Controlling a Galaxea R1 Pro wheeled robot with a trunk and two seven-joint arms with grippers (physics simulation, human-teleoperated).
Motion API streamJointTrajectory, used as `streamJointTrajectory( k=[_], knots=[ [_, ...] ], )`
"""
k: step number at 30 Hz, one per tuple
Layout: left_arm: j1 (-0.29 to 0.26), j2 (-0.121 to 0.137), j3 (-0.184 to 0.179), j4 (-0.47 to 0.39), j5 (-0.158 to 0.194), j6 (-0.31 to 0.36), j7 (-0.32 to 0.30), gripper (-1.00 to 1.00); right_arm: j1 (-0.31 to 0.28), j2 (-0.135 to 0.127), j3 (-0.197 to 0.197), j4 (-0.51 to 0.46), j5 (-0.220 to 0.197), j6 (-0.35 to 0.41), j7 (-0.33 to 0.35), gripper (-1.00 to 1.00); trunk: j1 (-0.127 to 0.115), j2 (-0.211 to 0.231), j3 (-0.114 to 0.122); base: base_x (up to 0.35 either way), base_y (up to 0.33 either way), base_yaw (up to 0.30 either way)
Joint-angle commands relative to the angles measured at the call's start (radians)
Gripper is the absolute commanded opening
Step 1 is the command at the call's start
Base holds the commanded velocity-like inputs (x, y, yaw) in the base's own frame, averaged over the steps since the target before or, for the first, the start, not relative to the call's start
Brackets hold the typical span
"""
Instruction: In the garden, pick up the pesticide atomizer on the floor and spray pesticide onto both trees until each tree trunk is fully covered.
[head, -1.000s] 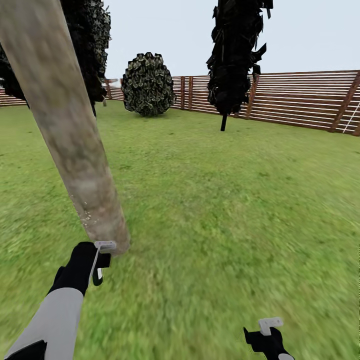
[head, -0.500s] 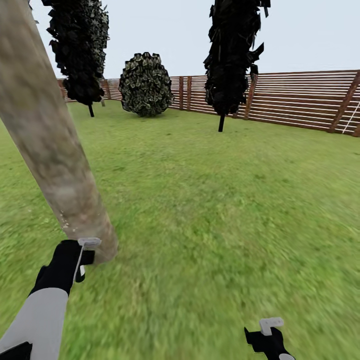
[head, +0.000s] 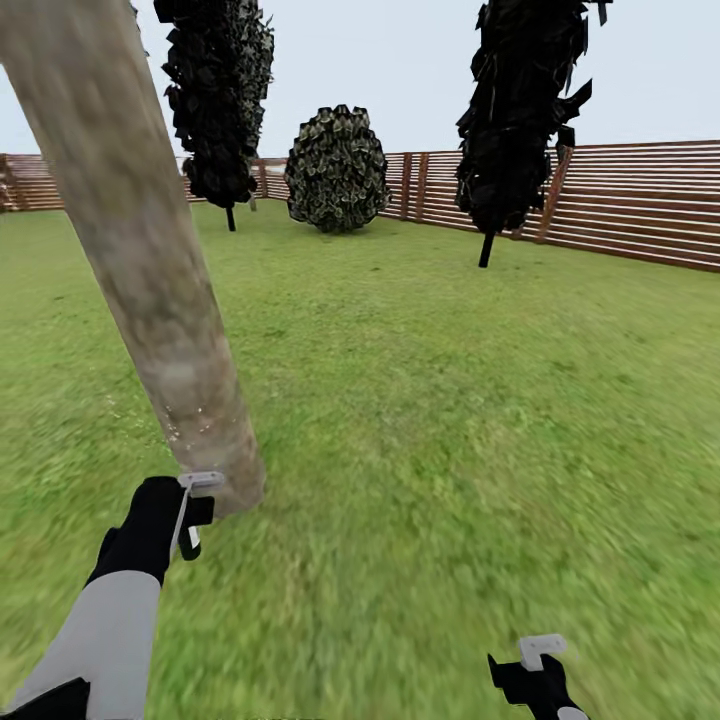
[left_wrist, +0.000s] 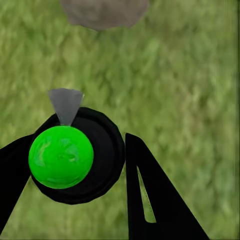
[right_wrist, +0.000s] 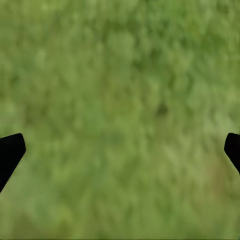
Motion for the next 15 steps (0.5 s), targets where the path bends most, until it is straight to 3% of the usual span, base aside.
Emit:
streamJointTrajectory(
  k=[1,5,7,9,15],
  knots=[
    [-0.017,-0.03,-0.013,-0.007,-0.022,0.034,-0.009,-1.0,-0.001,0.0,-0.006,0.001,0.01,-0.003,-0.001,1.0,0.0,0.0,-0.001,0.0,0.0,0.278],
    [-0.039,-0.01,-0.017,-0.02,-0.025,0.096,-0.011,-1.0,-0.001,0.0,-0.006,0.001,0.01,-0.003,-0.001,1.0,0.0,0.0,-0.001,0.0,0.0,0.278],
    [-0.035,0.041,-0.017,-0.023,-0.021,0.106,-0.014,-1.0,-0.001,0.0,-0.006,0.001,0.01,-0.003,-0.001,1.0,0.0,0.0,-0.001,0.0,0.0,0.277],
    [-0.031,0.057,-0.021,-0.022,-0.019,0.107,-0.017,-1.0,-0.001,0.0,-0.005,0.001,0.01,-0.003,-0.001,1.0,0.0,0.0,-0.001,0.0,0.0,0.187],
    [-0.027,0.054,-0.043,-0.02,-0.016,0.104,-0.018,-1.0,-0.001,0.0,-0.004,0.002,0.01,-0.003,-0.001,1.0,0.0,0.0,-0.001,0.084,-0.094,0.025]
  ],
)
